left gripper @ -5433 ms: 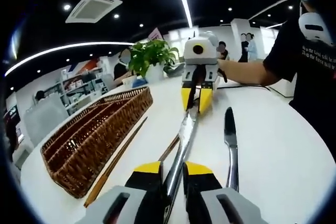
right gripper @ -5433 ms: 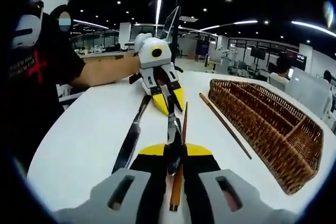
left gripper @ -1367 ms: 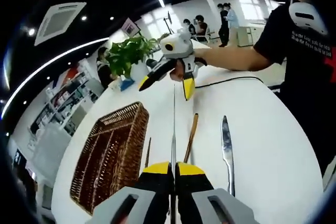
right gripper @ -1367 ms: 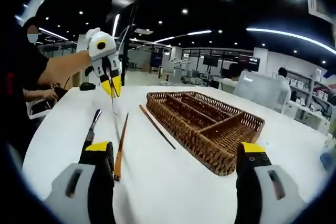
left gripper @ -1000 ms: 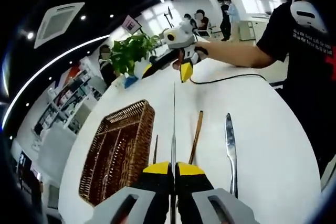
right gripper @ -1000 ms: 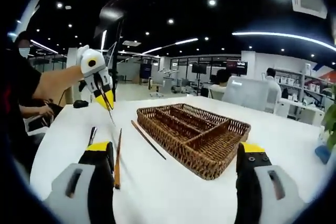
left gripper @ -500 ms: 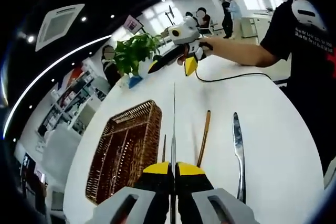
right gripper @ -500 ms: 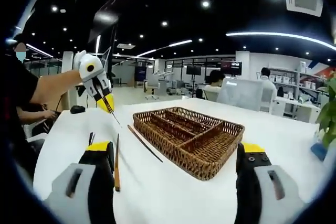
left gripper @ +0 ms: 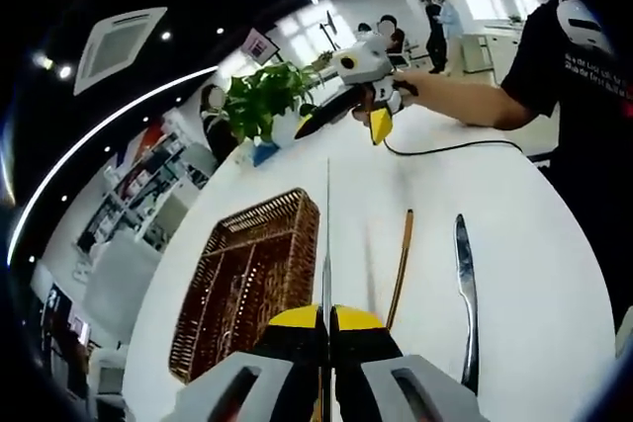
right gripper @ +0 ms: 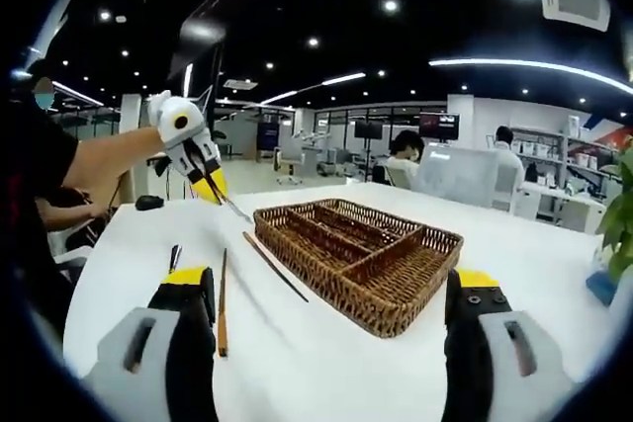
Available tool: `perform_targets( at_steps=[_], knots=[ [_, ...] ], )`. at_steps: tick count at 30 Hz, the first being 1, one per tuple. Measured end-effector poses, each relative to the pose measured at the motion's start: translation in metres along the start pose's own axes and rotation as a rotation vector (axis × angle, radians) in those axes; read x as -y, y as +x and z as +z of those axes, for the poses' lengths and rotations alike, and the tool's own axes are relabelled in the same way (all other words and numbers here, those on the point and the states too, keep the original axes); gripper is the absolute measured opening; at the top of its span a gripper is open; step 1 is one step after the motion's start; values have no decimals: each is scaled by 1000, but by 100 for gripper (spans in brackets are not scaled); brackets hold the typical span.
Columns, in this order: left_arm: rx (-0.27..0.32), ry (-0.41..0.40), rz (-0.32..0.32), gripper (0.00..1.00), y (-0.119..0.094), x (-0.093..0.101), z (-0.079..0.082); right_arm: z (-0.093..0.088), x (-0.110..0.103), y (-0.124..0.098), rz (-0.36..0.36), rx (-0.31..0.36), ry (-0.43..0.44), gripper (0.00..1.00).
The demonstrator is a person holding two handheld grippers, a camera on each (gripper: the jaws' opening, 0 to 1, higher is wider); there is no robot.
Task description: Arrange the knives, forks, and spoons in their matching storage slots by inserting each utensil handle-first until every utensil is classified and aligned in the correct compartment
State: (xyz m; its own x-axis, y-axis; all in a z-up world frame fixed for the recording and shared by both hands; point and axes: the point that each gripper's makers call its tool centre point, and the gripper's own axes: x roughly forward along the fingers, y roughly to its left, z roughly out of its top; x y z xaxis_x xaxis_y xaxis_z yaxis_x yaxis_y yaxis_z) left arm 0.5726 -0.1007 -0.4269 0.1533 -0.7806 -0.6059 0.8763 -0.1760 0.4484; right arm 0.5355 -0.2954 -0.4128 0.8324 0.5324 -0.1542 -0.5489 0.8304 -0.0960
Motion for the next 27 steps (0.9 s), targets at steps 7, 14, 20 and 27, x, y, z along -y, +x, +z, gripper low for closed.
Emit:
perform_targets(
  at_steps=[7,14,20,27],
  knots=[
    [-17,14,-16,2,10,-13,-4,7,7,-2,-31,39,-14,93],
    [-34,26,-3,2,14,-29,-11,4,8,-1,-36,25,-18,97],
    [-22,22,4,2,19,-41,-12,-1,9,1,-36,2,14,100],
    [-27,56,-12,2,25,-57,-21,-1,8,3,-31,6,31,100]
  ],
)
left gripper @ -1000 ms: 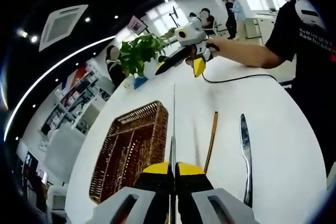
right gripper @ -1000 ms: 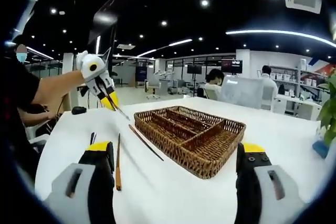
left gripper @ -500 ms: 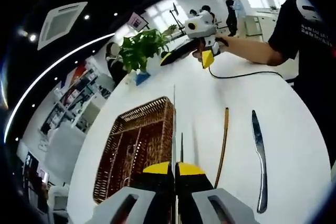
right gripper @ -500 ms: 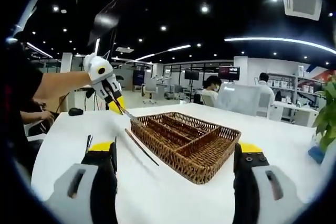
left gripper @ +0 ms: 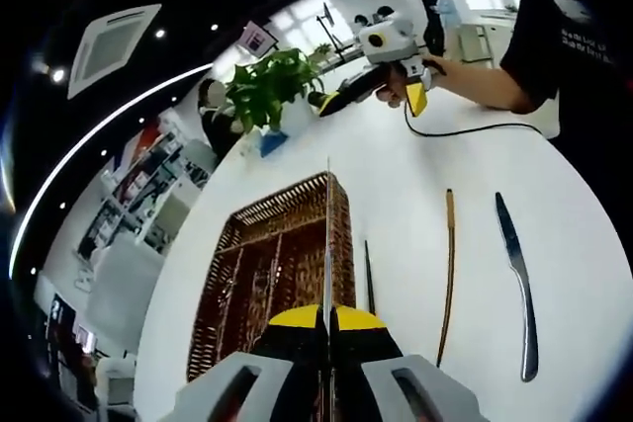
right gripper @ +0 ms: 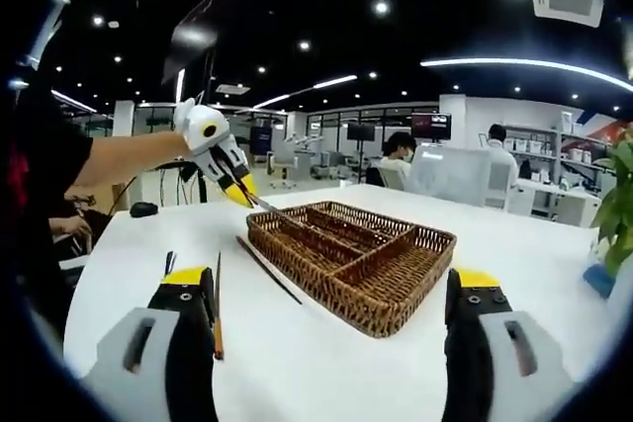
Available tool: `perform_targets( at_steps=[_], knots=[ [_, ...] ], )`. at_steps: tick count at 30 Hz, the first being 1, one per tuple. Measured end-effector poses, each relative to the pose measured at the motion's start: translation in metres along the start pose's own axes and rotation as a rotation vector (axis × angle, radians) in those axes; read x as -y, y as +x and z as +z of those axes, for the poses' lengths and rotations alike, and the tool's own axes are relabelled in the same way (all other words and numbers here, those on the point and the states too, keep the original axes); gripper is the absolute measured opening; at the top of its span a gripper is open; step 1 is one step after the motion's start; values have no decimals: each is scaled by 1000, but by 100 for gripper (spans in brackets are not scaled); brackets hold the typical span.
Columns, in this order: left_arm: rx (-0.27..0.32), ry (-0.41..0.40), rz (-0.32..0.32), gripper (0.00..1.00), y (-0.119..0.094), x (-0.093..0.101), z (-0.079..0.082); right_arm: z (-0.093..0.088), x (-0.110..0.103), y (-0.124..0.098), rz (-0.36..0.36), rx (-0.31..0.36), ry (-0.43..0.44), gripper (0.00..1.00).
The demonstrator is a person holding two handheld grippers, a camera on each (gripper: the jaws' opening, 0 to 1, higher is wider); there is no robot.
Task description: Arrange the knives, forks, and spoons in their matching storage slots by inserting each utensil handle-first until every utensil is classified and aligned in the correct compartment
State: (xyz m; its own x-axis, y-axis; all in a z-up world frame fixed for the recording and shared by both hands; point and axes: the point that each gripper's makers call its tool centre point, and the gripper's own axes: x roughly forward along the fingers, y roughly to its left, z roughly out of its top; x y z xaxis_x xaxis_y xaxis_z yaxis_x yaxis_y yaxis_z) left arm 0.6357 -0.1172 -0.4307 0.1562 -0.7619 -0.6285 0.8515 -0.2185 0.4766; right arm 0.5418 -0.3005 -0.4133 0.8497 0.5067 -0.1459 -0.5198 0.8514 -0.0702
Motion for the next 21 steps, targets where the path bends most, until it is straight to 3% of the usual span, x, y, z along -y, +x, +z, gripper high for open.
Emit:
perform_targets(
  at_steps=[11,21],
  knots=[
    [-12,12,-21,1,18,-34,-18,0,1,1,-8,-3,-20,100],
    [-23,-7,-2,2,26,-58,-36,-4,6,3,-14,-8,-5,100]
  ],
)
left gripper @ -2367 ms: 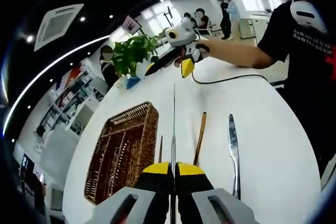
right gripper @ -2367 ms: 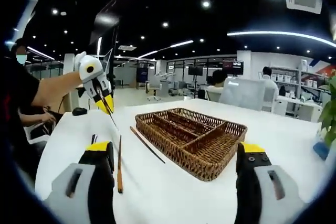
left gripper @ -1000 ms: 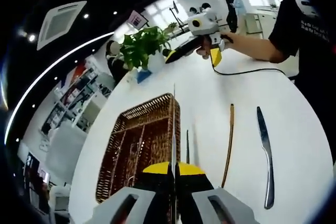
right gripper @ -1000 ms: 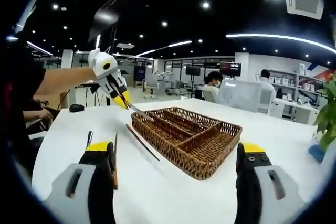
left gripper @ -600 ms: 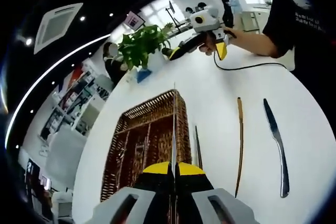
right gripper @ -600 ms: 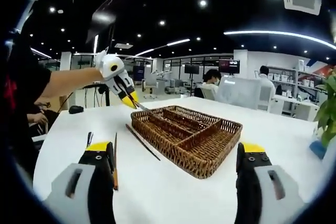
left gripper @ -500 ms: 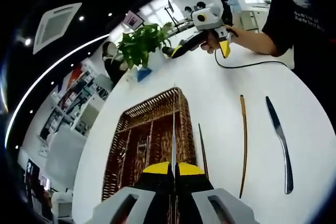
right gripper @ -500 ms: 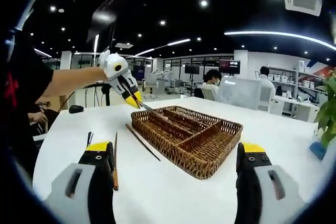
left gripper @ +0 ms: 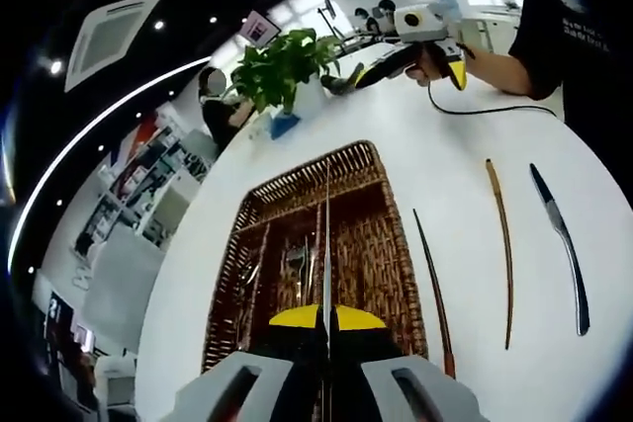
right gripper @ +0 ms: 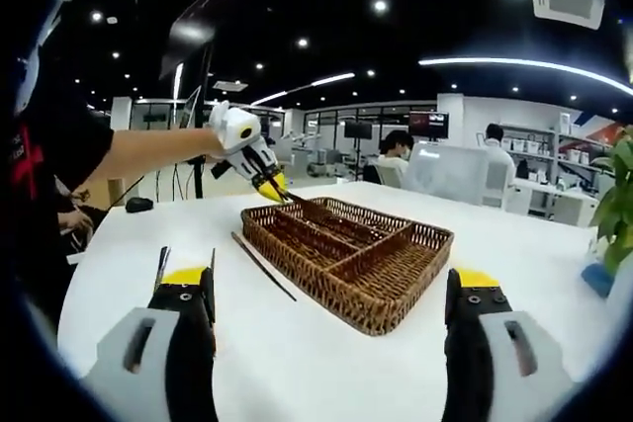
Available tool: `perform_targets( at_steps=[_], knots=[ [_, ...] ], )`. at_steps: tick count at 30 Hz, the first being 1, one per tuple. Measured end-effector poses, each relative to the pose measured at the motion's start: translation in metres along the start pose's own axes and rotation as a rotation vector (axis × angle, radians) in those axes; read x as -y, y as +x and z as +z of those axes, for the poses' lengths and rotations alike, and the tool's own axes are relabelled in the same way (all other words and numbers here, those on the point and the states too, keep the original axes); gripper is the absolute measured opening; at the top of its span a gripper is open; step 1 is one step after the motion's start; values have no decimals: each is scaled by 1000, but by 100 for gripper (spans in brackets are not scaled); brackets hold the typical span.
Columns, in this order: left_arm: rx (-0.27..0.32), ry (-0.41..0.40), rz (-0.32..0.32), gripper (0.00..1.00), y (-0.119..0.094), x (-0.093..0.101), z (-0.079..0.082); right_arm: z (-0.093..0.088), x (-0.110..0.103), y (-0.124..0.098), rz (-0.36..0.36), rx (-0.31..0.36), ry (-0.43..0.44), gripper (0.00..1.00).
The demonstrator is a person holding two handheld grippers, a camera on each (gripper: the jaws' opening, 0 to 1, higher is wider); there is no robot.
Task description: Arrange the knives, forks, and spoons in their matching storage slots by inserting each utensil handle-first until every utensil is classified and aligned in the correct compartment
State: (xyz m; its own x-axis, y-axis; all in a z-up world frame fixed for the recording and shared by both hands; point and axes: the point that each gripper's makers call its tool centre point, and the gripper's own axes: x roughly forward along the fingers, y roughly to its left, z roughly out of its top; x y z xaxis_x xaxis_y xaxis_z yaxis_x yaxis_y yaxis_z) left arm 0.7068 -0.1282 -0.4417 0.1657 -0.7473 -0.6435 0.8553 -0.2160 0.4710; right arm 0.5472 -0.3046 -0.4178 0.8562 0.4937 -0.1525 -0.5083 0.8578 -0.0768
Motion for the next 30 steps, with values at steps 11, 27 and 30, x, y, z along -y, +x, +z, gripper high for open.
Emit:
perform_targets(
  at_steps=[11,27,30],
  knots=[
    [3,1,11,2,1,-9,1,2,-1,0,-3,6,-1,100],
    [-18,-26,28,2,16,-8,-13,5,0,1,3,28,31,100],
    [-10,-29,30,2,20,-6,-13,4,2,2,1,25,31,100]
  ],
)
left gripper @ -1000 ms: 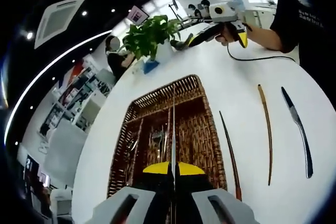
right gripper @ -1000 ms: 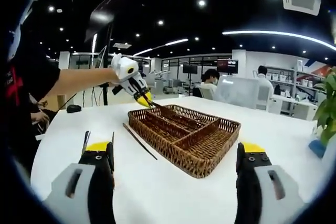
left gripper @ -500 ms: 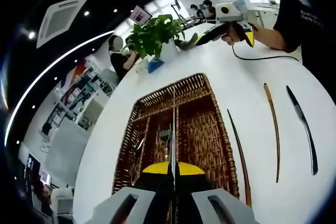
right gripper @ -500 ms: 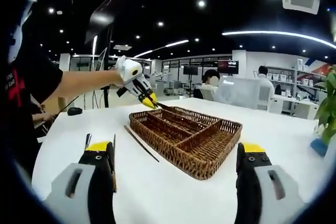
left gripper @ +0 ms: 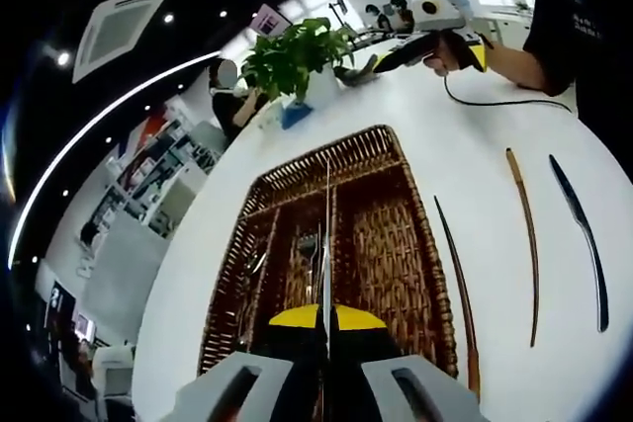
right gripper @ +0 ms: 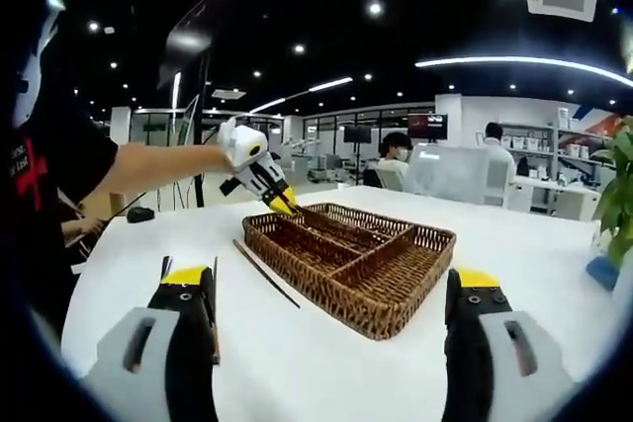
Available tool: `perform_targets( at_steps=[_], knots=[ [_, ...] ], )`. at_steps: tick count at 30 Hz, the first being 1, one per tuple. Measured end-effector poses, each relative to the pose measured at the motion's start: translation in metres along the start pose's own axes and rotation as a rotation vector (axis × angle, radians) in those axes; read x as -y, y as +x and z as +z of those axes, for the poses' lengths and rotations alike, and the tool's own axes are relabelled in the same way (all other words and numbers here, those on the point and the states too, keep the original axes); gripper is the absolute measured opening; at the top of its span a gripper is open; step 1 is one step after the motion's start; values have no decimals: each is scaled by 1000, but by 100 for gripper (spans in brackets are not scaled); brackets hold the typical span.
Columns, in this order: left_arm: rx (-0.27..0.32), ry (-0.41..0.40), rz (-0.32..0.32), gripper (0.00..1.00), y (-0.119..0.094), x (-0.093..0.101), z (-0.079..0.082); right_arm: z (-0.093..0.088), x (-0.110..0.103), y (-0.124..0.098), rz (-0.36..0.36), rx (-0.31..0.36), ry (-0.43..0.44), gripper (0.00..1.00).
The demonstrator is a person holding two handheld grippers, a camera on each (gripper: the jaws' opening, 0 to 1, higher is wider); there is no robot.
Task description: Arrange the knives, forks, and spoons in their matching storage slots by inserting each utensil handle-first until every utensil is classified and aligned in the correct compartment
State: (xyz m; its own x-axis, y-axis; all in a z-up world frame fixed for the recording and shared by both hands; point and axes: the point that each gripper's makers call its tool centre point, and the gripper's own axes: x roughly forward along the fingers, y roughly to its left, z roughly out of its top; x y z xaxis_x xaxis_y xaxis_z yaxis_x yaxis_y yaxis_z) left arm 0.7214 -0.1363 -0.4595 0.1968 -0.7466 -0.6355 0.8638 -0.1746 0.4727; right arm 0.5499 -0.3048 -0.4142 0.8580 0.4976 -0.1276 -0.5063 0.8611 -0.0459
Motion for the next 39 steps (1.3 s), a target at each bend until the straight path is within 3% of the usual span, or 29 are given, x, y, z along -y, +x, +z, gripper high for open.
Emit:
perform_targets(
  at_steps=[39],
  knots=[
    [-43,-14,-49,2,32,21,-26,-1,-4,1,13,2,-1,100]
  ],
)
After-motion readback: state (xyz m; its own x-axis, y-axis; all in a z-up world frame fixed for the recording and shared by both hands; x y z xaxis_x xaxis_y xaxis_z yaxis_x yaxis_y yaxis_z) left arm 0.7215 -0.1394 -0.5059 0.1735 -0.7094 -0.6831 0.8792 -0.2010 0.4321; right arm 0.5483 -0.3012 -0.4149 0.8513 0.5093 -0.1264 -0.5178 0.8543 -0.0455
